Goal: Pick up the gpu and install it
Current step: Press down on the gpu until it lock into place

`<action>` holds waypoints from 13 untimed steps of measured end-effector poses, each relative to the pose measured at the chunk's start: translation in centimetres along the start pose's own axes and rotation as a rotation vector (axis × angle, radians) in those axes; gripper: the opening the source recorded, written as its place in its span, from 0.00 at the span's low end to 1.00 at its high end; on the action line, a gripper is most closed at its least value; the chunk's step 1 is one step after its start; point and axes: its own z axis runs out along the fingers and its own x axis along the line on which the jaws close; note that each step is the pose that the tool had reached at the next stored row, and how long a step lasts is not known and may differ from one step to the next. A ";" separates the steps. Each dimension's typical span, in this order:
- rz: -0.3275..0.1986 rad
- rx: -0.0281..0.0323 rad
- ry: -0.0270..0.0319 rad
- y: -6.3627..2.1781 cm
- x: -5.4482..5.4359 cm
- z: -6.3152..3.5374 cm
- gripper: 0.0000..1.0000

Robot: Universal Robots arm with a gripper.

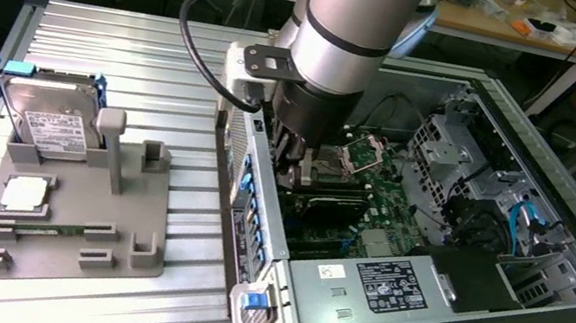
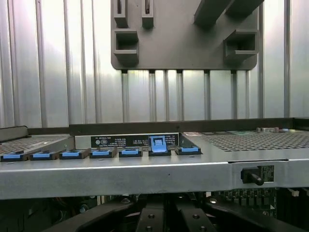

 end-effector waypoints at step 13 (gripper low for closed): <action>0.000 -0.0004 0.0004 0.08 0.0 -0.91 0.11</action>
